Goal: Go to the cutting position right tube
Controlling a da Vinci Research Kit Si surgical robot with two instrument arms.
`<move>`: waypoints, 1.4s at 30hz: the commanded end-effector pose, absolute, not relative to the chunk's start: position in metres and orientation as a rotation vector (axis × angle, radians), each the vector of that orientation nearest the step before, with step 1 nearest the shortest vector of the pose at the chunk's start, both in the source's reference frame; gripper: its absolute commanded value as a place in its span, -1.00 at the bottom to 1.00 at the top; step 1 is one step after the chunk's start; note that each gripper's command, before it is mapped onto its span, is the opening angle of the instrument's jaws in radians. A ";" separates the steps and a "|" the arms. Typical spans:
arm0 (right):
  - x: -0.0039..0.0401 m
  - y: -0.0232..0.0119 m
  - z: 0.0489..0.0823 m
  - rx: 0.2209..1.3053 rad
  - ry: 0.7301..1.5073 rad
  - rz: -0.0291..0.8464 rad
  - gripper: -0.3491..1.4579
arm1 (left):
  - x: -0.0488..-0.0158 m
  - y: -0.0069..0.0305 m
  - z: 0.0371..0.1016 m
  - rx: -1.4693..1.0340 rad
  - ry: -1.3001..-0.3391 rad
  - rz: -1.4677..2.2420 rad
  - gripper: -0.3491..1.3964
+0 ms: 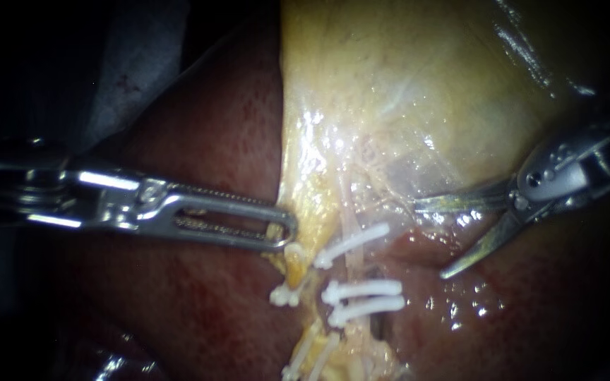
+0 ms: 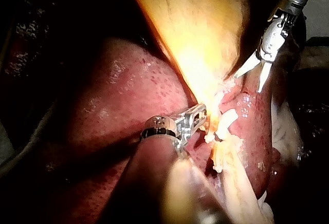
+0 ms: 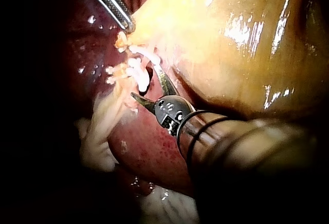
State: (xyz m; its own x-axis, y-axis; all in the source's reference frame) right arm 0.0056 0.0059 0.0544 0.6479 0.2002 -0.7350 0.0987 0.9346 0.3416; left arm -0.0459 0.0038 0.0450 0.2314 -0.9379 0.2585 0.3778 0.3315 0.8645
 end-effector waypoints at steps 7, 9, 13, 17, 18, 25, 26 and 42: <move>0.0057 0.0047 0.0547 0.439 0.866 0.112 0.97 | -0.0457 0.0039 0.0448 0.763 -0.909 -1.035 -1.00; 0.0058 0.0041 0.0548 0.480 0.858 0.155 0.95 | -0.0455 0.0041 0.0446 0.766 -0.909 -1.034 -1.00; 0.0059 0.0033 0.0550 0.533 0.842 0.223 0.93 | -0.0450 0.0044 0.0442 0.771 -0.909 -1.032 -1.00; 0.0060 0.0028 0.0553 0.599 0.814 0.316 0.90 | -0.0441 0.0049 0.0434 0.779 -0.909 -1.031 -1.00; 0.0060 0.0026 0.0555 0.622 0.805 0.342 0.88 | -0.0438 0.0050 0.0432 0.778 -0.909 -1.033 -1.00; 0.0062 0.0014 0.0564 0.730 0.780 0.389 0.64 | -0.0420 0.0059 0.0415 0.776 -0.910 -1.045 -1.00; 0.0063 0.0014 0.0564 0.734 0.779 0.390 0.64 | -0.0419 0.0060 0.0413 0.774 -0.910 -1.047 -1.00; 0.0087 0.0018 0.0571 0.813 0.758 0.405 0.54 | -0.0410 0.0063 0.0384 0.782 -0.906 -1.055 -1.00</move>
